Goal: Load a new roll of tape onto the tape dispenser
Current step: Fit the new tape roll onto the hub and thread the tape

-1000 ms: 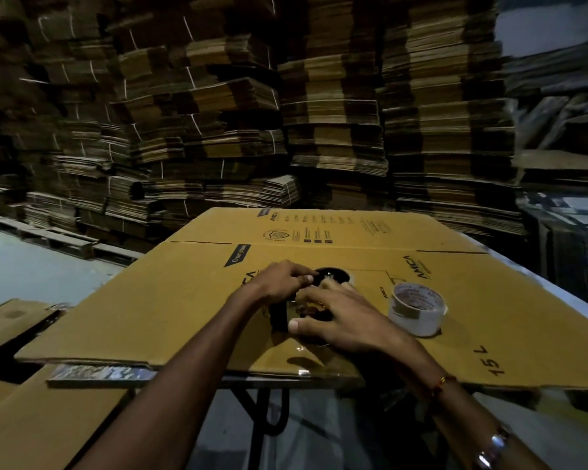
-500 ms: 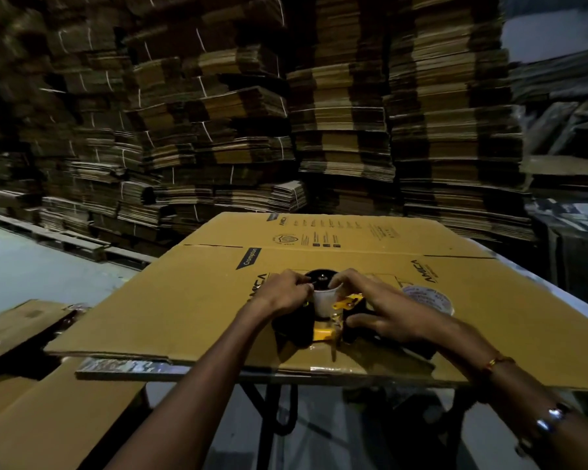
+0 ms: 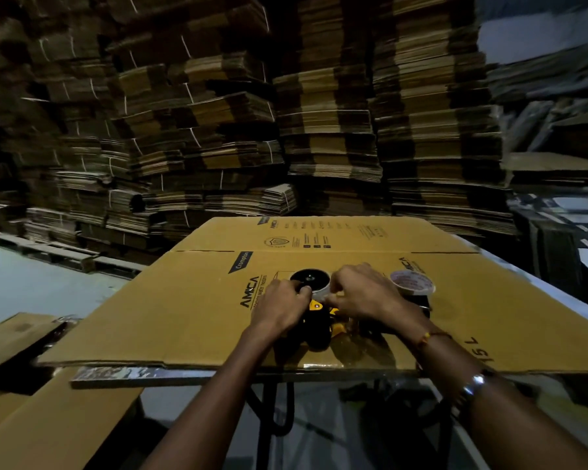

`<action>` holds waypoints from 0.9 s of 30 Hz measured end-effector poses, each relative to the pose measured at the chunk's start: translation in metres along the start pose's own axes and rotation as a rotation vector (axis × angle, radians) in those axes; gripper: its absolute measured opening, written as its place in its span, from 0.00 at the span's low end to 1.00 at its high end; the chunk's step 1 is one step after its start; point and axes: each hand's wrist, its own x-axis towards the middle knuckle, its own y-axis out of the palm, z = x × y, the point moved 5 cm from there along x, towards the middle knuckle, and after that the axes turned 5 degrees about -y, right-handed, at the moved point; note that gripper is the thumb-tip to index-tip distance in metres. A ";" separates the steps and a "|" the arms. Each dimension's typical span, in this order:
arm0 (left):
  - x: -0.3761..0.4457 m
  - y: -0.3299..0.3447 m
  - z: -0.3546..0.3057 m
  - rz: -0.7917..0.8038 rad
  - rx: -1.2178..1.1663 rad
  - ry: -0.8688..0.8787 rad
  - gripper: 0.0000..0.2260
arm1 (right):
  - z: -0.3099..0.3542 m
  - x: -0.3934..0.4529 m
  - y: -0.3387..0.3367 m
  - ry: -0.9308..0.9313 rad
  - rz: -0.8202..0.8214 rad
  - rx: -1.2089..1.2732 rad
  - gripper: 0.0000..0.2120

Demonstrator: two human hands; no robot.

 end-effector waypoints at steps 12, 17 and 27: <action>-0.002 0.001 0.001 -0.026 -0.037 -0.047 0.25 | 0.008 0.001 0.022 0.120 -0.100 -0.093 0.07; -0.008 0.003 0.001 -0.041 -0.046 -0.105 0.23 | 0.007 -0.002 0.025 0.092 -0.086 -0.075 0.06; -0.020 0.004 -0.006 -0.119 -0.170 -0.148 0.20 | 0.015 -0.018 0.021 0.058 -0.050 -0.132 0.15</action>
